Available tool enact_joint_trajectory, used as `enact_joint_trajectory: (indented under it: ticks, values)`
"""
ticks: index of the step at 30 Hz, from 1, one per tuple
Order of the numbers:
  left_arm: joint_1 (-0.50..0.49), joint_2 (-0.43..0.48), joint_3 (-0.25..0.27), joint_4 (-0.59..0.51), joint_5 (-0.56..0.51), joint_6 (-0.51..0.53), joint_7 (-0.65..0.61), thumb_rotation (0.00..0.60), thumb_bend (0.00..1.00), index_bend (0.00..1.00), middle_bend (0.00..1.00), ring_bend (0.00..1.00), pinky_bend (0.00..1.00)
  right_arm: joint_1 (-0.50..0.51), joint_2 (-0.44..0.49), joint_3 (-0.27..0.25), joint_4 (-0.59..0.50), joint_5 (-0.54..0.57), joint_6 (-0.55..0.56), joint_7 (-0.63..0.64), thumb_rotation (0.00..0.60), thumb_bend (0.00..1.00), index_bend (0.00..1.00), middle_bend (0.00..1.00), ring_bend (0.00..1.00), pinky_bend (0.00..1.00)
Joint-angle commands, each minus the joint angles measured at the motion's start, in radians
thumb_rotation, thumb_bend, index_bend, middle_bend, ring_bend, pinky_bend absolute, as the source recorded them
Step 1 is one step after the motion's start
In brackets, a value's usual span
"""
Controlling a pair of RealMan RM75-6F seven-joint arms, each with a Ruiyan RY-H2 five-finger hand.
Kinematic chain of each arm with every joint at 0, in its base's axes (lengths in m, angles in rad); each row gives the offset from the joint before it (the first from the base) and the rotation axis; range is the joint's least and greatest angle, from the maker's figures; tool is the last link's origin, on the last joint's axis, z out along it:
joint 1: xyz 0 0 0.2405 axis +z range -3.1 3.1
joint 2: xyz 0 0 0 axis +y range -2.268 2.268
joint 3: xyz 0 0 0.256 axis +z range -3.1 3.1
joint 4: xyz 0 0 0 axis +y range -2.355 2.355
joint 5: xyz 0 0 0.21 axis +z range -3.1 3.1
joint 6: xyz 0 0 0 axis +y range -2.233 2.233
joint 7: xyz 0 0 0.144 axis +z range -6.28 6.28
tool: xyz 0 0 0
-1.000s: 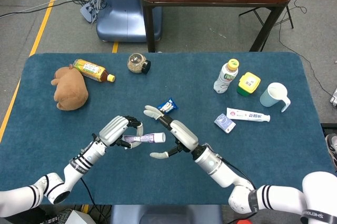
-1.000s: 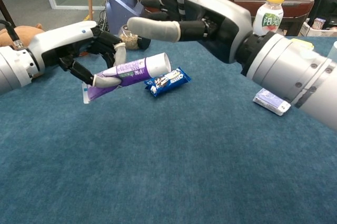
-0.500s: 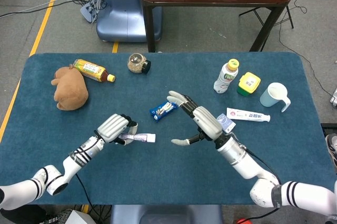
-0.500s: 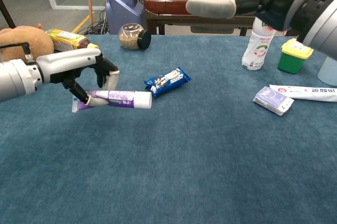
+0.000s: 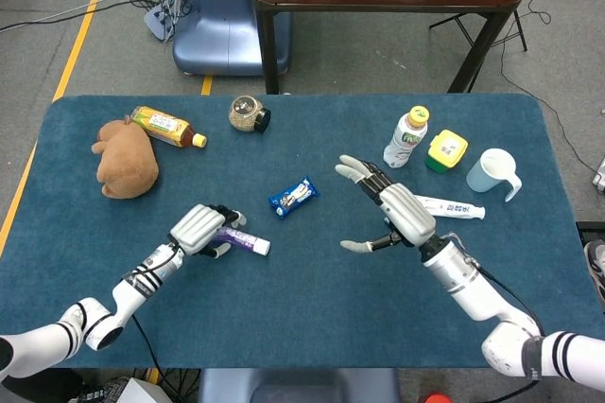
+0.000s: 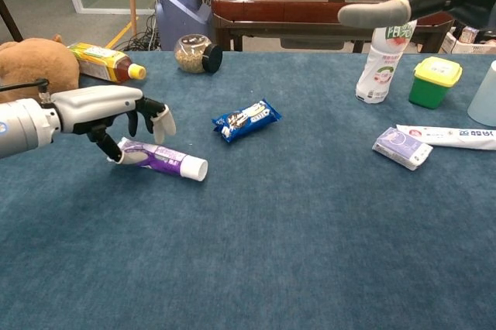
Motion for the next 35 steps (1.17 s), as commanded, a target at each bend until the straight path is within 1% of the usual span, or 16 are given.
enact_joint_trajectory:
  ticks: [1,3,6,7,8,10,11,15,18,24,29,35]
  values:
    - [0.025,0.037,-0.013,-0.059,-0.029,0.023,0.012,0.6,0.39,0.2,0.33,0.25,0.38,-0.018,0.044,-0.011,-0.014,0.003,-0.001,-0.044,0.459,0.0,0.0,0.0,0.0,0.0]
    - [0.051,0.063,-0.023,-0.099,-0.048,0.057,0.025,0.6,0.39,0.18,0.32,0.25,0.38,-0.035,0.081,-0.02,-0.027,0.009,0.002,-0.096,0.459,0.0,0.0,0.0,0.0,0.0]
    - [0.103,0.106,-0.035,-0.161,-0.086,0.117,0.071,0.6,0.39,0.18,0.32,0.25,0.38,-0.073,0.126,-0.037,-0.047,0.031,0.013,-0.178,0.463,0.0,0.0,0.0,0.0,0.0]
    - [0.12,0.12,-0.037,-0.178,-0.099,0.135,0.094,0.6,0.39,0.18,0.32,0.25,0.38,-0.084,0.138,-0.043,-0.053,0.038,0.017,-0.202,0.478,0.0,0.0,0.0,0.0,0.0]
    - [0.143,0.138,-0.04,-0.201,-0.117,0.158,0.132,0.6,0.39,0.18,0.32,0.25,0.38,-0.101,0.15,-0.051,-0.06,0.05,0.023,-0.235,0.505,0.01,0.0,0.0,0.0,0.0]
    - [0.179,0.164,-0.043,-0.238,-0.145,0.195,0.185,0.6,0.39,0.18,0.32,0.25,0.38,-0.13,0.161,-0.062,-0.064,0.067,0.042,-0.291,0.58,0.03,0.0,0.0,0.0,0.0]
    - [0.197,0.177,-0.045,-0.257,-0.159,0.214,0.208,0.6,0.39,0.19,0.32,0.25,0.37,-0.146,0.164,-0.068,-0.065,0.073,0.053,-0.321,0.598,0.04,0.0,0.0,0.0,0.0]
    - [0.285,0.229,-0.05,-0.33,-0.207,0.325,0.321,0.6,0.39,0.2,0.32,0.25,0.37,-0.23,0.164,-0.095,-0.065,0.12,0.123,-0.472,0.6,0.07,0.0,0.0,0.0,0.0]
    - [0.349,0.26,-0.046,-0.386,-0.227,0.405,0.384,0.6,0.4,0.22,0.32,0.25,0.37,-0.295,0.154,-0.11,-0.064,0.146,0.188,-0.537,0.6,0.1,0.0,0.02,0.0,0.0]
    - [0.449,0.309,-0.006,-0.491,-0.217,0.51,0.489,0.6,0.39,0.24,0.32,0.25,0.37,-0.42,0.126,-0.137,-0.049,0.168,0.325,-0.656,0.6,0.11,0.0,0.05,0.0,0.0]
    - [0.505,0.324,0.018,-0.558,-0.199,0.564,0.564,0.6,0.39,0.25,0.32,0.25,0.37,-0.5,0.11,-0.149,-0.052,0.17,0.404,-0.679,0.6,0.12,0.0,0.06,0.0,0.0]
    - [0.546,0.311,0.029,-0.578,-0.152,0.617,0.631,0.6,0.39,0.26,0.32,0.25,0.36,-0.562,0.104,-0.152,-0.053,0.177,0.444,-0.676,0.6,0.12,0.0,0.07,0.0,0.0]
